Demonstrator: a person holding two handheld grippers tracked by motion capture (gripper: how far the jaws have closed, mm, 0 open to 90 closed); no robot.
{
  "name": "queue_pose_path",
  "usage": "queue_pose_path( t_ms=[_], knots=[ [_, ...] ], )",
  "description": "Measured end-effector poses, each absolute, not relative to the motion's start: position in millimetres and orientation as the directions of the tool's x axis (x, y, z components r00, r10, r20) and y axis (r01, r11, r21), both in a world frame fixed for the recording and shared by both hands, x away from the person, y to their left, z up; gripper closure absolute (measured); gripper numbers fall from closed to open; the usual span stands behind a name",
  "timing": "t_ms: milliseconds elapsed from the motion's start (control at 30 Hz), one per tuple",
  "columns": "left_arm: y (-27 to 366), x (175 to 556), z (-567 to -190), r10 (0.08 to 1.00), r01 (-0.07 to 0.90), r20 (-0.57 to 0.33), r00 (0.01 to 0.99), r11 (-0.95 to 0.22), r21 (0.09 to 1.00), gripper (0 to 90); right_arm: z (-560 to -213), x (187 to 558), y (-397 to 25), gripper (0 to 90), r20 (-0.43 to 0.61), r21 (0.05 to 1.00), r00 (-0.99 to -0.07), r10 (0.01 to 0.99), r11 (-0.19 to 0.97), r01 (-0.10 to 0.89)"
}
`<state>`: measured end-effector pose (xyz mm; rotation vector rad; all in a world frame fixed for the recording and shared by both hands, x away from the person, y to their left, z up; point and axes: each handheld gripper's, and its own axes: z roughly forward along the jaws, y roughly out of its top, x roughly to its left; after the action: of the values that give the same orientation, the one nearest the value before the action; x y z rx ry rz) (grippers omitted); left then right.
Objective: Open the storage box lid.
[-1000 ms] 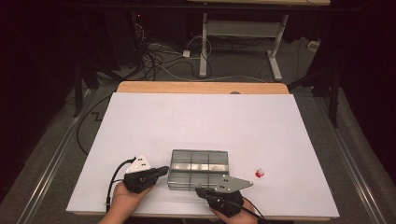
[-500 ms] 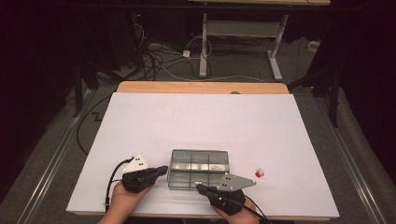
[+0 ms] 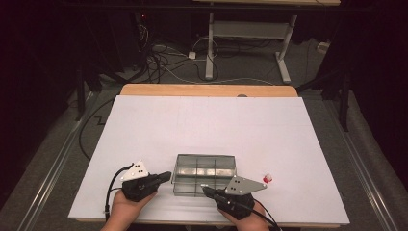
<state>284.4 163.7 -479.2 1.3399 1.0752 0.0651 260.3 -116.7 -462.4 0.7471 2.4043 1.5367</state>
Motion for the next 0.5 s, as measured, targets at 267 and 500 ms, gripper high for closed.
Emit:
queue_pose_path(
  t_ms=[267,500],
  knots=[
    [159.5,274.1,-470.8,0.560,0.517,-0.593,0.579,0.311,0.798,87.6,-456.6,261.3,-118.0,90.0,0.098,0.899,-0.856,0.508,0.323,0.294],
    [151.9,270.6,-469.7,0.540,0.524,-0.596,0.594,0.302,0.796,87.5,-453.8,260.9,-116.4,90.0,0.091,0.905,-0.856,0.509,0.317,0.285]
  ],
)
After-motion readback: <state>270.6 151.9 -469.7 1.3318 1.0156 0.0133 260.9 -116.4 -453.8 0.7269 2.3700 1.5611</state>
